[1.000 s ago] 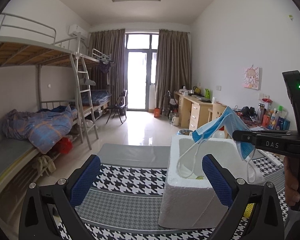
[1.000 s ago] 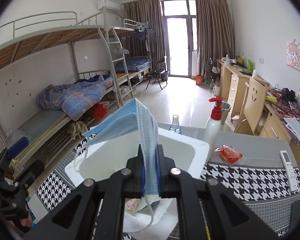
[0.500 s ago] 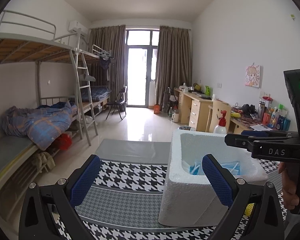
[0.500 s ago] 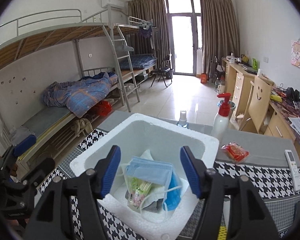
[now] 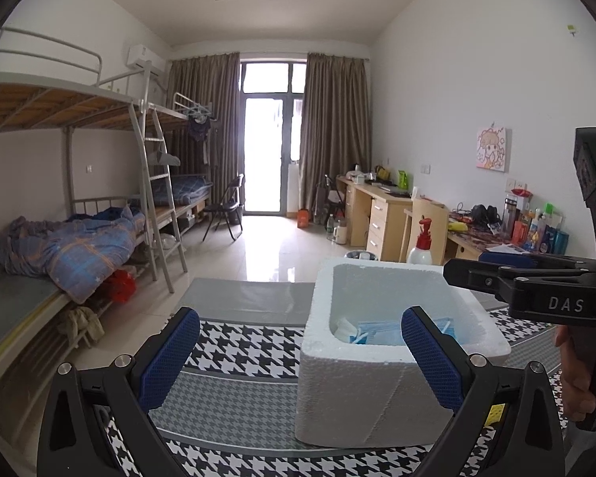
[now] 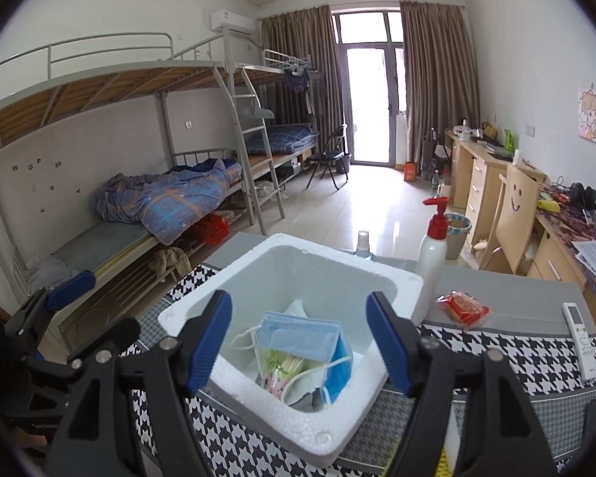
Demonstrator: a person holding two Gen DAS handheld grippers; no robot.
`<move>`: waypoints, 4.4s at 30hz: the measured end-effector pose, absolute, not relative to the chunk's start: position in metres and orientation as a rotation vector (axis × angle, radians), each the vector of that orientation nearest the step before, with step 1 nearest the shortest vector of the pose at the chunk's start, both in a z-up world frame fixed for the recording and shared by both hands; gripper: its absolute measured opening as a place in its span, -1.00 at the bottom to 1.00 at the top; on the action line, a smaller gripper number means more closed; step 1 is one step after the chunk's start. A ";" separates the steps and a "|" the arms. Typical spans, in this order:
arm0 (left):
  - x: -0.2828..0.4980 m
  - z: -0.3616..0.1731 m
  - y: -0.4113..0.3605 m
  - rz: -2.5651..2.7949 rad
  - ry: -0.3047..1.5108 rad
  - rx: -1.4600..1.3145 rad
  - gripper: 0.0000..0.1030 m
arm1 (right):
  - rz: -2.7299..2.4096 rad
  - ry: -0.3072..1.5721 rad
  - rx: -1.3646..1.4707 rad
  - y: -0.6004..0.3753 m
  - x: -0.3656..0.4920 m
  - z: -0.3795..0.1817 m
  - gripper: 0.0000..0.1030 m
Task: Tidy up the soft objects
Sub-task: 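Withdraw both tools from foam box back toward the table, then reach right tool toward white foam tube lying on yellow net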
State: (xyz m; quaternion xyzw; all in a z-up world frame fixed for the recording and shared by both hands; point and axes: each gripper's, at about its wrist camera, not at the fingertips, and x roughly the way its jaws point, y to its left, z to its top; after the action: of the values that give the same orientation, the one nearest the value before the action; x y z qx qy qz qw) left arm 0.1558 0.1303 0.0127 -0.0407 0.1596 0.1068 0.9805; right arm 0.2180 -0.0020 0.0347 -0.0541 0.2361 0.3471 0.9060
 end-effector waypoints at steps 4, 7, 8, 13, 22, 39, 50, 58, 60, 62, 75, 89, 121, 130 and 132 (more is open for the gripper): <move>0.154 0.016 0.122 0.219 0.308 -0.052 0.98 | 0.731 0.449 -0.100 -0.010 0.209 0.038 0.63; 0.152 0.016 0.118 0.208 0.303 -0.044 0.98 | 0.735 0.420 -0.090 -0.016 0.203 0.041 0.72; 0.151 0.017 0.117 0.203 0.301 -0.048 0.98 | 0.732 0.411 -0.089 -0.018 0.202 0.041 0.76; 0.149 0.019 0.118 0.190 0.292 -0.073 0.98 | 0.718 0.379 -0.084 -0.027 0.195 0.045 0.86; 0.143 0.021 0.108 0.165 0.298 -0.064 0.98 | 0.714 0.339 -0.072 -0.042 0.181 0.047 0.86; 0.127 0.025 0.104 0.159 0.268 -0.060 0.98 | 0.702 0.314 -0.080 -0.057 0.168 0.044 0.86; 0.120 0.024 0.094 0.134 0.268 -0.046 0.98 | 0.702 0.306 -0.077 -0.069 0.156 0.040 0.86; 0.113 0.021 0.091 0.133 0.264 -0.044 0.98 | 0.697 0.304 -0.068 -0.077 0.151 0.036 0.86; 0.112 0.020 0.089 0.139 0.262 -0.046 0.98 | 0.696 0.304 -0.067 -0.077 0.151 0.035 0.86; 0.111 0.018 0.088 0.143 0.270 -0.028 0.98 | 0.694 0.305 -0.067 -0.078 0.150 0.034 0.86; 0.104 0.006 0.080 0.108 0.271 -0.038 0.98 | 0.673 0.301 -0.056 -0.085 0.144 0.027 0.87; 0.106 -0.003 0.074 0.120 0.276 -0.037 0.98 | 0.640 0.315 -0.024 -0.102 0.145 0.014 0.87; 0.116 -0.016 0.043 0.021 0.337 -0.036 0.98 | 0.523 0.365 0.015 -0.142 0.144 -0.002 0.87; 0.122 -0.017 0.034 -0.003 0.345 -0.029 0.98 | 0.485 0.357 0.024 -0.155 0.139 0.000 0.87; 0.123 -0.017 0.032 -0.009 0.347 -0.027 0.98 | 0.477 0.362 0.026 -0.156 0.140 0.000 0.87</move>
State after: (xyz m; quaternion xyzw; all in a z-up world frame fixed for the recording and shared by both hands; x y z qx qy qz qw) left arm 0.1233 0.0320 -0.0173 -0.0134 0.1724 -0.0046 0.9849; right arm 0.1402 -0.1560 -0.0001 0.0127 0.1782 0.2348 0.9555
